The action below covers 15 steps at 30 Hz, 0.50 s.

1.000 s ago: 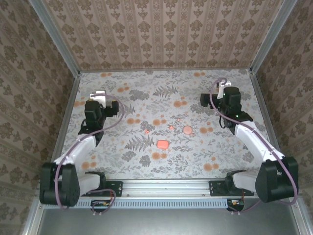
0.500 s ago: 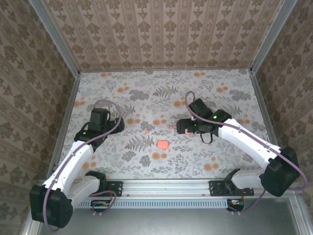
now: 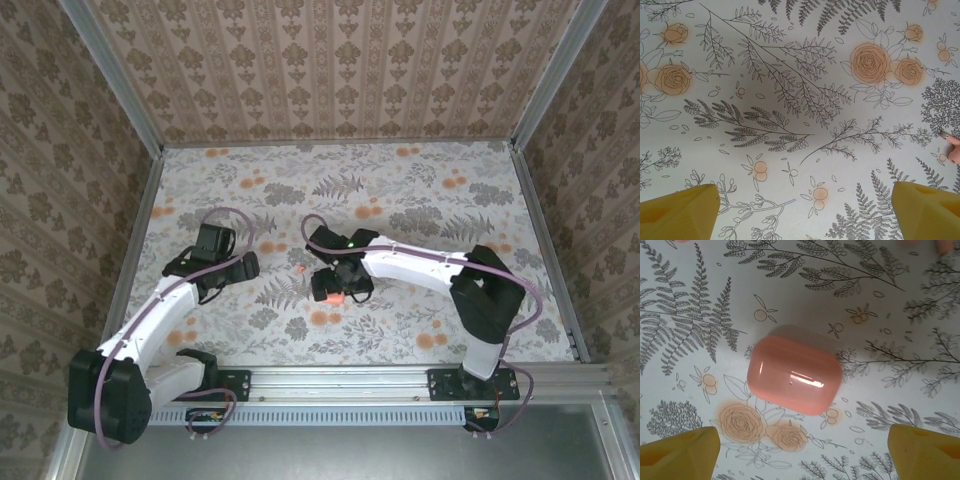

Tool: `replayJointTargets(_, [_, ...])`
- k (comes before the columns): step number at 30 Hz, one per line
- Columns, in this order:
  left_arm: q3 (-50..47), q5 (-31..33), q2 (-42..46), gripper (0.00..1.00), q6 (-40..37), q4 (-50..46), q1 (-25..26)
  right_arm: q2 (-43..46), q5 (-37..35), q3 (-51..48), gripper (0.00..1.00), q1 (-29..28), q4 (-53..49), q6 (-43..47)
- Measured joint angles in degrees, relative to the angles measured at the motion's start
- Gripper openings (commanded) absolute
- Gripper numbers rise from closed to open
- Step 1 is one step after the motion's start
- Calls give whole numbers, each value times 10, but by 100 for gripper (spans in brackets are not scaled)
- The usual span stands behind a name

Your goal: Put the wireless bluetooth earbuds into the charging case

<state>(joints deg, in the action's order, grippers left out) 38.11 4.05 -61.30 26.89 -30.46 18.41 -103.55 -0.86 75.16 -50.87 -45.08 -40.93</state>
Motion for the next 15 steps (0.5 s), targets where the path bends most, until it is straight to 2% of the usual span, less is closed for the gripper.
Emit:
replayJointTargets(6, [-7,-3,6,90,2,1,0,-58,6,38,85,0,-3,-1])
replayJointTargets(15, [-19,-5,9,90,2,9,0,-95,14,44,79,0,-3,-3])
